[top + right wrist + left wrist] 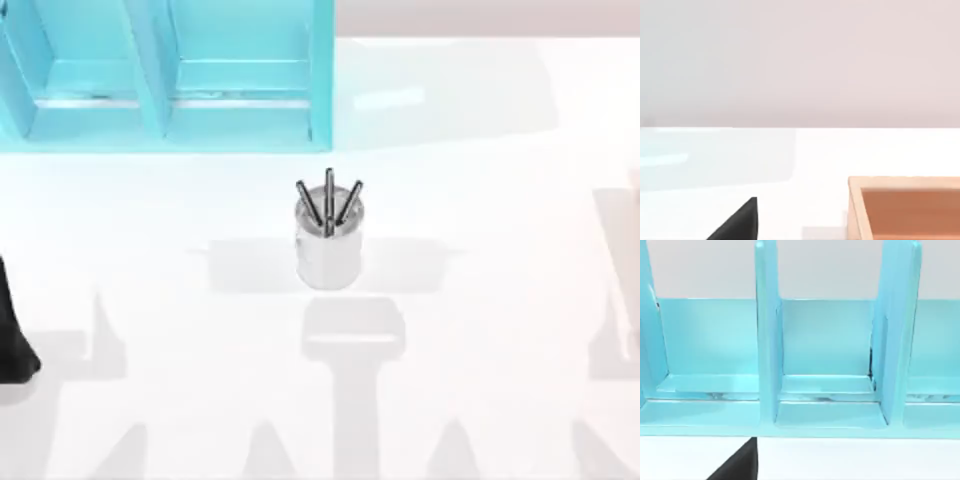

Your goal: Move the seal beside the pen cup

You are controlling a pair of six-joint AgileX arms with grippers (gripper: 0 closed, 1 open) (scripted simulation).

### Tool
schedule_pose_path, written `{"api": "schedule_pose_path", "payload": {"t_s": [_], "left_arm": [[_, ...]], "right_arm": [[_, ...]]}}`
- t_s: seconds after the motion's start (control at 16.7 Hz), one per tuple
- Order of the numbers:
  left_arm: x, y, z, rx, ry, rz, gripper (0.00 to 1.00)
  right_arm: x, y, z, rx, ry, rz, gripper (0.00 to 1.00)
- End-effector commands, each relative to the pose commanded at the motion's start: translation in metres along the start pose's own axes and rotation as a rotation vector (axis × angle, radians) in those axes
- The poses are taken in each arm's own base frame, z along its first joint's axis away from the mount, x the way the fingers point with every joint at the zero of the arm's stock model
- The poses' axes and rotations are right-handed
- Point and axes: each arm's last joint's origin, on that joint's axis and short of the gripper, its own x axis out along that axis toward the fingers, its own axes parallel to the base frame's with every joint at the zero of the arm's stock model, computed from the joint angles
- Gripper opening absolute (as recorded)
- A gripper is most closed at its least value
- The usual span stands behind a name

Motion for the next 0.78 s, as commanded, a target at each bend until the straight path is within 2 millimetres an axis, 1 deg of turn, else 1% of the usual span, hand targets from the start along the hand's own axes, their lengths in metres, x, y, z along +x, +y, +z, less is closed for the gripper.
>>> {"api": "schedule_pose_path", "payload": {"t_s": [0.12, 0.24, 0.42, 0.6, 0.78], "left_arm": [[0.000, 0.000, 0.000, 0.000, 0.001, 0.000, 1.00], [0.000, 0.001, 0.006, 0.007, 0.032, 0.008, 1.00], [0.002, 0.004, 0.027, 0.031, 0.154, 0.029, 1.00], [0.014, 0.008, 0.054, 0.059, 0.372, 0.048, 1.00], [0.042, 0.016, 0.076, 0.076, 0.672, 0.057, 1.00]], "right_arm": [[0.000, 0.000, 0.000, 0.000, 0.000, 0.000, 1.00], [0.000, 0.000, 0.000, 0.000, 0.000, 0.000, 1.00], [0.000, 0.000, 0.000, 0.000, 0.000, 0.000, 1.00], [0.000, 0.000, 0.000, 0.000, 0.000, 0.000, 1.00], [0.000, 0.000, 0.000, 0.000, 0.000, 0.000, 1.00]]}}
